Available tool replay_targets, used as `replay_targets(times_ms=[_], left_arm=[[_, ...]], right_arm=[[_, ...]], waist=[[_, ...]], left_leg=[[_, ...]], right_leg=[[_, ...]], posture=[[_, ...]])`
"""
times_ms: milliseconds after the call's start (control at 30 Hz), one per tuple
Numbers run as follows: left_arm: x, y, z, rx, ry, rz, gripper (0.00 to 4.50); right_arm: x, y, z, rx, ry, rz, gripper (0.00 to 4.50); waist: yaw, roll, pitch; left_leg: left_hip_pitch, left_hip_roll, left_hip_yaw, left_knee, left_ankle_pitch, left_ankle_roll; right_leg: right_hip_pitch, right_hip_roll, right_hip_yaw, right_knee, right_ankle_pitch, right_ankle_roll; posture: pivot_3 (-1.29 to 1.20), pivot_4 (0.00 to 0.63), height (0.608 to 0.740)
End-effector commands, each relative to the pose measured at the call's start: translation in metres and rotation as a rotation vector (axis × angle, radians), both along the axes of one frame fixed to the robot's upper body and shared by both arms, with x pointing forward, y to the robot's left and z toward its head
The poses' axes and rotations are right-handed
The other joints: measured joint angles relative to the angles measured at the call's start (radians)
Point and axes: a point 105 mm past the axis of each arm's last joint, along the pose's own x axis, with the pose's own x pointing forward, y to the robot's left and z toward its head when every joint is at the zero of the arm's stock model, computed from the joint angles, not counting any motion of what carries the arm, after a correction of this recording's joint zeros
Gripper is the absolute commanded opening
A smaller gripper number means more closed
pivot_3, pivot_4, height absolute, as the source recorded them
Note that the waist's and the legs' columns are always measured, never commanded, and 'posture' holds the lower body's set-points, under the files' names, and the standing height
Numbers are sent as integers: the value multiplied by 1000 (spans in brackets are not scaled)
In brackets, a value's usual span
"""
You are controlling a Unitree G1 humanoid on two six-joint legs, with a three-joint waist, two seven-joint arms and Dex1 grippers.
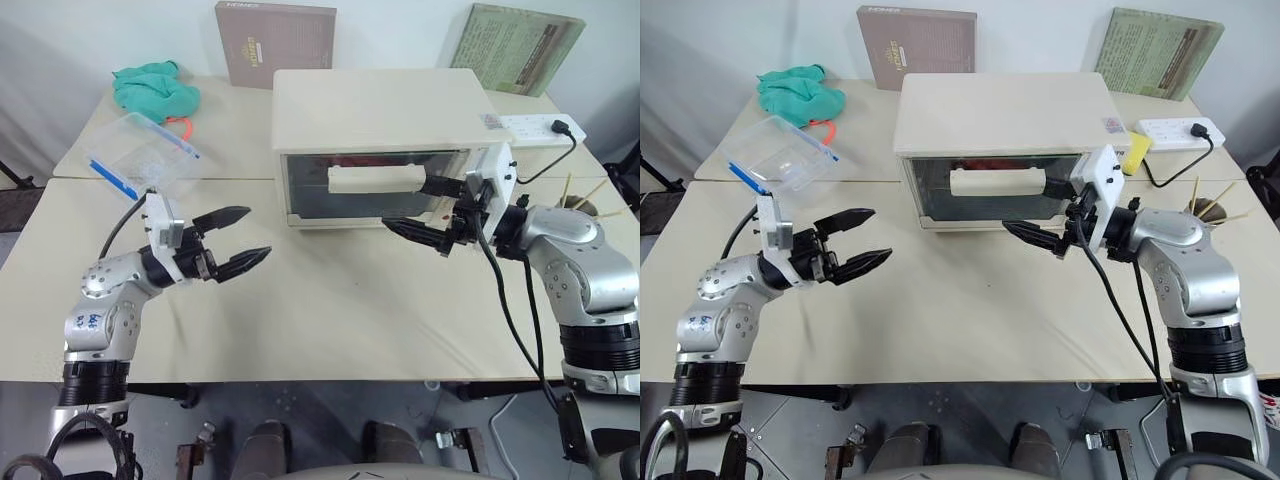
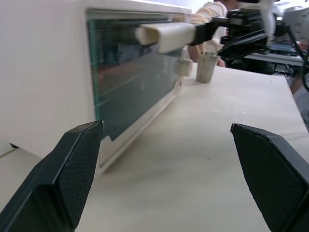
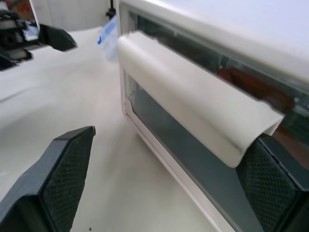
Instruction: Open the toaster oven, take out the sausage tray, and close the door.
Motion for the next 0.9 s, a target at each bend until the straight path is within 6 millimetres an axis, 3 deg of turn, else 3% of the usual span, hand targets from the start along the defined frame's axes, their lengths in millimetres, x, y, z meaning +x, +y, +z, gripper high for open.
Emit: replay_targets(times_ms=[33, 167, 367, 667, 767, 900], left_arm=[[1, 5, 11, -8, -31, 11, 4500], [2, 5, 14, -32, -25, 12, 4500], [5, 8, 22, -65, -20, 20, 4500], [8, 8, 32, -99, 5, -4, 4500], [13, 5, 35, -145, 65, -18, 3907], [16, 2, 50, -233, 79, -50, 2703]], right_arm=[[-10, 0, 22, 13, -89, 40, 4437], [-18, 5, 17, -11, -75, 81, 4437], [-35, 12, -7, -112, -29, 152, 4437], [-43, 17, -22, -127, 1, 175, 4437], [-43, 17, -30, -143, 17, 170, 4500], [-43, 15, -34, -156, 23, 163, 4500]], waist=[[0, 0, 0], [-4, 0, 0], [-12, 0, 0], [-23, 0, 0], [-24, 0, 0], [-22, 0, 0]], left_leg=[[0, 0, 0, 0, 0, 0], [0, 0, 0, -1, 0, 0], [0, 0, 0, -2, 0, 0], [1, 0, 0, -2, 0, 0], [1, 0, 0, -2, 0, 0], [1, 0, 0, -2, 0, 0]], right_leg=[[0, 0, 0, 0, 0, 0], [0, 0, 0, 0, 0, 0], [0, 0, 0, 0, 0, 0], [0, 0, 0, 0, 0, 0], [0, 0, 0, 0, 0, 0], [0, 0, 0, 1, 0, 0]], posture=[[0, 150, 740], [0, 150, 740], [0, 150, 740], [0, 150, 740], [0, 150, 740], [0, 150, 740]])
